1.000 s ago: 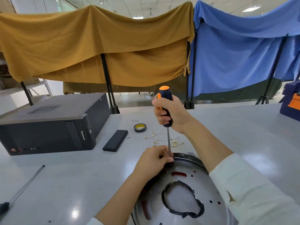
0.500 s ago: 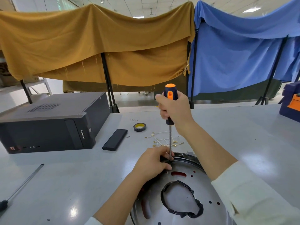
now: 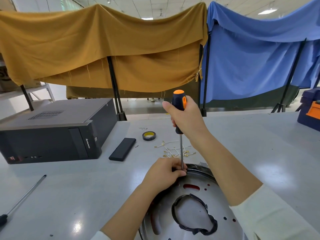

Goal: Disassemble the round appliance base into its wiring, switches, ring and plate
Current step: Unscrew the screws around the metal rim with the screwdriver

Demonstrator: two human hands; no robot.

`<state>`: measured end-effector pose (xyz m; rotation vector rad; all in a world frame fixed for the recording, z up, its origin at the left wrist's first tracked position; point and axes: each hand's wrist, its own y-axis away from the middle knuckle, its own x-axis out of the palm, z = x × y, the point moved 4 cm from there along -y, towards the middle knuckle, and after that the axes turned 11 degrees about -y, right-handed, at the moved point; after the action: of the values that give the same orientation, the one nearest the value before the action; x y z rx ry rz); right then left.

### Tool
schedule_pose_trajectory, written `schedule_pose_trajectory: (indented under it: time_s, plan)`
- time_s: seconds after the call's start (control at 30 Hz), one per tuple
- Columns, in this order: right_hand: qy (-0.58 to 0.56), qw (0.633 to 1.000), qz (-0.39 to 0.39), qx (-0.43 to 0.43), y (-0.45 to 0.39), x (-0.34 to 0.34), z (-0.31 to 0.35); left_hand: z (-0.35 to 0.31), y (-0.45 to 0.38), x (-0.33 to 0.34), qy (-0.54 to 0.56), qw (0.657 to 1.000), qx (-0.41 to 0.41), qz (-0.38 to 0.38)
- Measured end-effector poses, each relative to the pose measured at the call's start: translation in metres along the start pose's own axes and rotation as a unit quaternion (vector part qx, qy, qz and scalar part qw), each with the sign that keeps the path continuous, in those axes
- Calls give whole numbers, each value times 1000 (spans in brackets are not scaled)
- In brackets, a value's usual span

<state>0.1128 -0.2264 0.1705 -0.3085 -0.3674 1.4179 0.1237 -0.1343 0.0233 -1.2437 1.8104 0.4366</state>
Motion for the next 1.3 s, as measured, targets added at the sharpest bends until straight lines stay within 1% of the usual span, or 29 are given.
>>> schedule_pose_trajectory:
  time_s: [0.03, 0.1, 0.13, 0.17, 0.2, 0.23, 0.3, 0.33, 0.37, 0.4, 0.5, 0.53, 0.57, 0.63, 0.67, 0.7, 0.73, 0.8, 0.83, 0.87, 0.9, 0.97, 1.03, 1.07, 1.13, 1.17, 1.2, 1.23, 1.3]
  plan:
    - [-44, 998, 29, 19, -2, 0, 0, 0, 0, 0, -4, 1000, 2, 1]
    - [-173, 971, 150, 73, -5, 2, -2, 0, 0, -1, -12, 1000, 4, 3]
    - [-209, 952, 203, 92, -5, 3, -1, 0, 0, -1, -15, 1000, 4, 2]
    - [-217, 944, 232, 95, -4, 3, 0, 1, 0, -1, -18, 1000, 2, 1]
    - [-206, 947, 231, 87, -3, 3, -1, 1, 0, -1, -19, 1000, 0, -1]
    - [-176, 961, 202, 69, -3, 2, -2, 1, 0, -1, -19, 1000, -2, -4]
    - [-80, 994, 74, 17, 0, -2, -3, 1, -1, -1, -20, 1000, -6, -9]
    - [-35, 999, -1, -16, 2, -6, -2, 1, -1, -1, -21, 1000, -7, -10]
    - [-7, 998, -47, -44, 5, -7, -2, 1, -2, 0, -20, 1000, -7, -8]
    - [-4, 996, -62, -57, 6, -6, -2, 1, -2, 0, -18, 1000, -7, -6]
    - [-39, 999, -13, -23, 1, -3, -1, 2, -2, 1, -11, 1000, -8, 1]
    - [-73, 997, 27, 0, -2, -2, -1, 2, -1, 1, -9, 1000, -6, 4]
    - [-126, 987, 89, 32, -5, -2, -1, 2, -1, 1, -8, 1000, -1, 7]
    - [-216, 946, 219, 97, -7, 1, 1, 2, -1, 1, -7, 1000, 8, 10]
    - [-230, 935, 248, 107, -7, 1, 2, 2, -1, 1, -6, 1000, 11, 12]
    - [-221, 939, 242, 102, -8, 0, 1, 3, 0, 1, -2, 1000, 12, 14]
    - [-190, 956, 205, 86, -10, -2, -1, 3, 0, 2, 3, 1000, 12, 18]
    - [-81, 993, 77, 41, -10, -7, -3, 4, 0, 2, 15, 1000, 8, 25]
    - [-28, 999, 10, 15, -8, -10, -4, 4, 0, 2, 21, 999, 6, 26]
    - [5, 999, -34, -9, -6, -10, -4, 5, 0, 3, 28, 999, 4, 27]
    - [12, 999, -47, -24, -3, -9, -4, 5, 0, 3, 33, 999, 4, 27]
    - [-4, 999, -29, -31, -2, -3, -4, 4, 0, 3, 29, 999, 7, 25]
    - [-51, 998, 23, -12, -4, -1, -2, 4, 0, 2, 17, 999, 10, 26]
    - [-103, 992, 77, 13, -5, 1, -1, 3, 1, 2, 10, 1000, 11, 26]
    - [-199, 955, 206, 77, -6, 5, 0, 2, 1, 2, -7, 1000, 16, 20]
    - [-217, 941, 244, 94, -6, 6, 1, 1, 2, 1, -16, 1000, 19, 14]
    - [-217, 937, 256, 94, -6, 6, 1, 1, 2, 0, -24, 1000, 20, 7]
    - [-205, 944, 243, 87, -8, 5, 1, 0, 2, 0, -30, 999, 18, 0]
    - [-153, 973, 161, 58, -9, 0, 2, -1, 1, -1, -38, 999, 15, -5]
